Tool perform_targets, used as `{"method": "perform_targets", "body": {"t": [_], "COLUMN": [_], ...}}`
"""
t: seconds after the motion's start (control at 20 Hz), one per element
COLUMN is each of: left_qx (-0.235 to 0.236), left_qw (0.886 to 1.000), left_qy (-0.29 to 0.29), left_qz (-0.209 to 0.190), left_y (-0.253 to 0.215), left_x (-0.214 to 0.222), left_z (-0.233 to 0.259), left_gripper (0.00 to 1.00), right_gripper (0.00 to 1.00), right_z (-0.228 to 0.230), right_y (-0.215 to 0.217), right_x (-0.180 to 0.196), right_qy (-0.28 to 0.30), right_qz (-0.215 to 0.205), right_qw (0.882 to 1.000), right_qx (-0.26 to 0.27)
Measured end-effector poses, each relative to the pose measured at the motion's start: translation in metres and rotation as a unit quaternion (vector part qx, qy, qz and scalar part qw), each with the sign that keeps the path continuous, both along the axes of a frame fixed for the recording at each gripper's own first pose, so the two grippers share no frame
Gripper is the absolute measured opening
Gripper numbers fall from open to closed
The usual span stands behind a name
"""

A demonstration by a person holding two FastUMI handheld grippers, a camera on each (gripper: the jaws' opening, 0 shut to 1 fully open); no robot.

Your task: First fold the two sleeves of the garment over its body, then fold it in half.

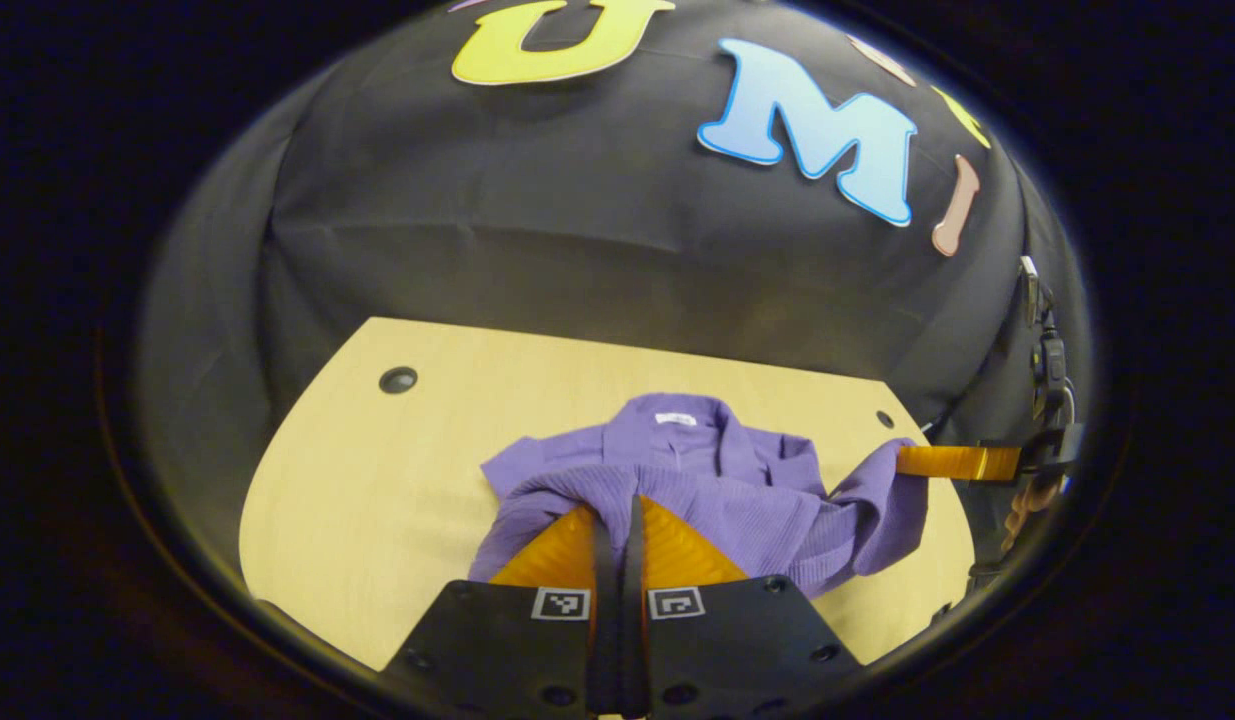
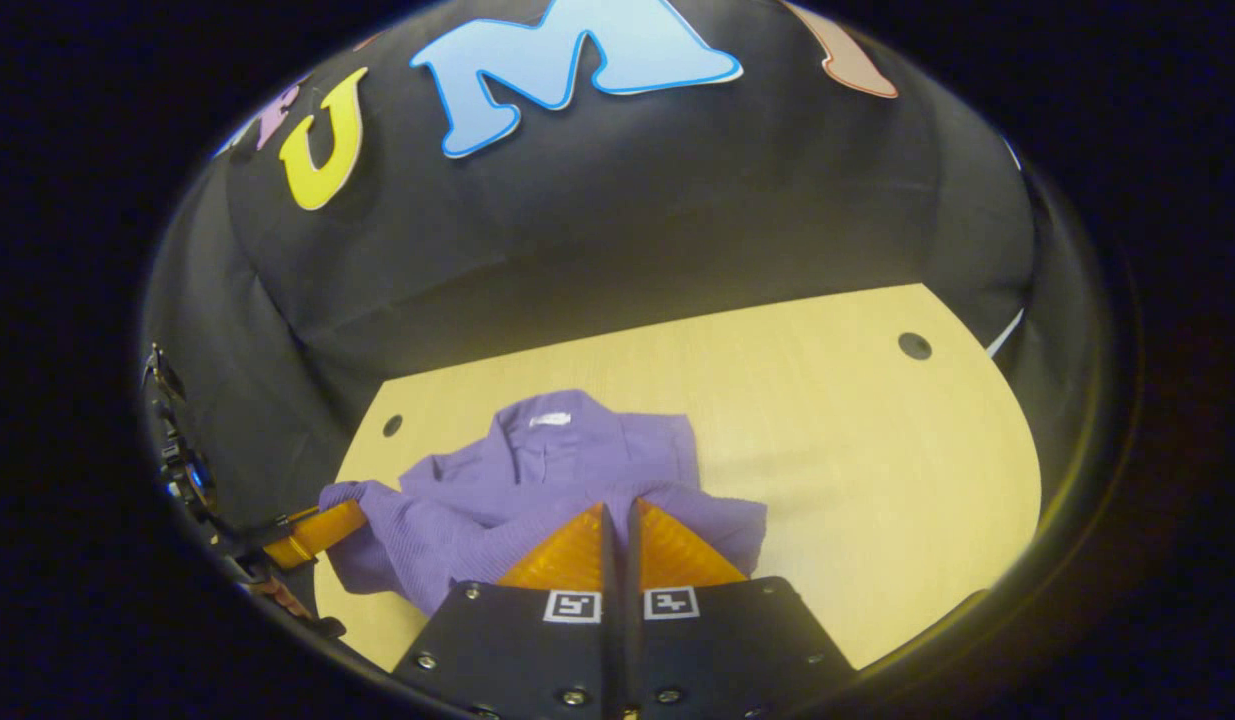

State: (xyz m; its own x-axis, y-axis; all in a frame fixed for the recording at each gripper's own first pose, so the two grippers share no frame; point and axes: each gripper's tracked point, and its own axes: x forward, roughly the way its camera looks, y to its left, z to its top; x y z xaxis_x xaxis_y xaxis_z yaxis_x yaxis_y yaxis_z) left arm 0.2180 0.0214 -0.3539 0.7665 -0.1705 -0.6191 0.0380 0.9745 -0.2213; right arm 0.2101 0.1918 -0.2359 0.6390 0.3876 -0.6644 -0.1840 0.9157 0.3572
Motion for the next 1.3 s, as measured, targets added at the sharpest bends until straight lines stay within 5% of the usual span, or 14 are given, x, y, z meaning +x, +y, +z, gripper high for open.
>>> {"method": "perform_targets", "body": {"t": [0.65,1.3], "left_qx": [-0.006,0.009], "left_qw": [1.000,0.999], "left_qy": [-0.026,0.037], "left_qz": [0.010,0.025], "left_y": [0.016,0.024], "left_x": [0.133,0.145], "left_z": [-0.053,-0.142], "left_gripper": [0.06,0.07], "right_gripper": [0.01,0.01], "right_z": [-0.063,-0.140], "right_y": [0.015,0.038], "right_x": [0.106,0.123], "right_qy": [0.016,0.038], "right_qz": [-0.044,-0.027], "right_qw": [0.999,0.999], "right_qx": [0.012,-0.017]}}
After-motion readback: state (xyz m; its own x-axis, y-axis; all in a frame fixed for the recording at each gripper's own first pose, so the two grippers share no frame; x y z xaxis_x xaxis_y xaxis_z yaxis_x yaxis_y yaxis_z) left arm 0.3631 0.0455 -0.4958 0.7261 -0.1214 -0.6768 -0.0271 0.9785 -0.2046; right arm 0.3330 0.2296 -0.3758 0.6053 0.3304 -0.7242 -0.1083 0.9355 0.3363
